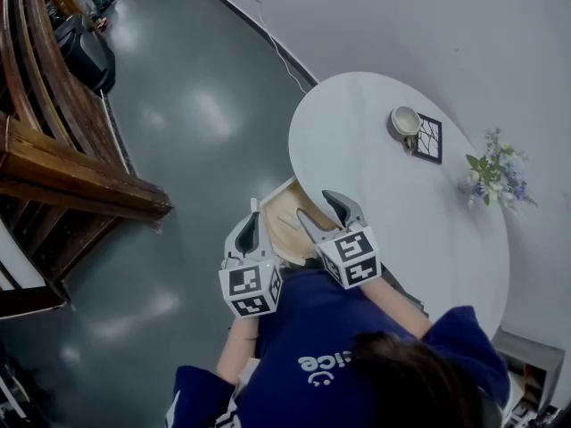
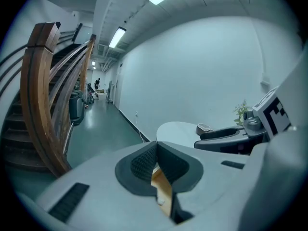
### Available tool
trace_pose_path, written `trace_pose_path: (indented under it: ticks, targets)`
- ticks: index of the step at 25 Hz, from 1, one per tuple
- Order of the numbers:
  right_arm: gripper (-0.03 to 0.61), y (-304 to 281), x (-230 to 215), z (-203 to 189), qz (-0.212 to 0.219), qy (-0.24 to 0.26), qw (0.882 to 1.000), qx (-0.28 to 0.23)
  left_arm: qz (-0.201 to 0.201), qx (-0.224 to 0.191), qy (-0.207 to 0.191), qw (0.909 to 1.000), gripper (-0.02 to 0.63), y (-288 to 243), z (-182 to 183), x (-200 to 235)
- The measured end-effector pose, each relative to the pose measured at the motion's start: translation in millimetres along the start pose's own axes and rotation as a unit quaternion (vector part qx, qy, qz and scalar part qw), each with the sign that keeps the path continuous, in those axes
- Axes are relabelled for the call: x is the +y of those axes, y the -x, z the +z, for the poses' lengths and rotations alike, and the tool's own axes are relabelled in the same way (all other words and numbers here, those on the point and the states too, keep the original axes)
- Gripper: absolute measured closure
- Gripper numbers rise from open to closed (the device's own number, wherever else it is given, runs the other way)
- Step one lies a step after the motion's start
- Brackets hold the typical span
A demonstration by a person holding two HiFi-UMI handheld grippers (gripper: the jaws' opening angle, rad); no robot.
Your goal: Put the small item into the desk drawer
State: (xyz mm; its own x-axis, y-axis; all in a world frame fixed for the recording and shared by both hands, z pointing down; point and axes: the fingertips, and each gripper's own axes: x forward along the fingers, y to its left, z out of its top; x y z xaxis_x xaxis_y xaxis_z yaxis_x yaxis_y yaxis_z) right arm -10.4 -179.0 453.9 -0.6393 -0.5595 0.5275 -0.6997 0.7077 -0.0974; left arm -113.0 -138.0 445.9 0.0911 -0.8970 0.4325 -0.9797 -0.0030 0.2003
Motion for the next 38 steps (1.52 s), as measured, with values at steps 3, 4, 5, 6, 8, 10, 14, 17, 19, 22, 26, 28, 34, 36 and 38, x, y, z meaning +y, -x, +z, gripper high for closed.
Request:
trace_pose_path:
  ticks: [3,4,5,6,8,10,14,17,19,22,26,28,34,36,38]
  targets:
    - [0.313,7.7,-6.2,8.9,-0.012,-0.002,1.0,-0.013,-0.008,-0.008,-0.002,0.9999,0.609,-2.2,9.2,-4.7]
    - [0.313,10.0,-8.6,10.9,-0.015,-0.004,1.0,-0.017,-0.011,-0.009,-0.004,0.9999,0.609,-3.1,11.2,-6.9]
    - [0.313,12.1,-10.4,12.3,-0.018,-0.006,1.0,-0.021,-0.014,-0.01,-0.006,0.9998,0.609,-3.6,12.2,-9.0]
    - [0.314,14.0,-11.5,13.5,-0.02,-0.009,0.999,-0.025,-0.016,-0.01,-0.008,0.9998,0.609,-3.8,12.5,-10.4]
    - [0.328,17.0,-14.0,17.1,-0.025,-0.01,0.999,-0.035,-0.02,-0.01,-0.009,0.9997,0.609,-5.3,13.4,-12.8]
    - [0.351,20.0,-17.3,20.7,-0.03,-0.007,0.999,-0.04,-0.024,-0.012,-0.01,0.9996,0.609,-7.5,15.4,-16.5]
    - [0.405,24.1,-20.5,24.5,-0.037,-0.005,0.998,-0.048,-0.029,-0.015,-0.02,0.9993,0.609,-7.9,20.1,-21.7]
    - [0.46,25.5,-21.0,28.9,-0.042,-0.002,0.998,-0.057,-0.035,-0.019,-0.026,0.9989,0.609,-7.6,24.7,-23.9]
    - [0.494,25.7,-18.9,31.3,-0.044,0.0,0.997,-0.063,-0.037,-0.018,-0.03,0.9987,0.609,-6.2,25.2,-23.7]
    - [0.52,24.7,-15.7,32.9,-0.042,-0.001,0.997,-0.067,-0.037,-0.016,-0.032,0.9987,0.609,-4.6,24.5,-23.0]
    - [0.56,24.8,-17.2,36.0,-0.047,-0.004,0.996,-0.072,-0.04,-0.017,-0.035,0.9984,0.609,-5.0,26.4,-23.8]
    - [0.569,24.6,-15.9,35.7,-0.046,-0.003,0.996,-0.07,-0.039,-0.016,-0.036,0.9985,0.609,-3.5,26.5,-22.6]
    - [0.571,25.2,-13.4,34.9,-0.048,0.004,0.997,-0.067,-0.041,-0.014,-0.037,0.9984,0.609,-1.5,25.0,-21.8]
    - [0.571,25.5,-13.7,34.1,-0.05,0.005,0.997,-0.066,-0.042,-0.013,-0.039,0.9983,0.609,-1.1,24.3,-22.8]
    - [0.571,25.7,-14.1,32.6,-0.051,0.004,0.997,-0.065,-0.043,-0.012,-0.04,0.9982,0.609,-0.7,23.4,-23.5]
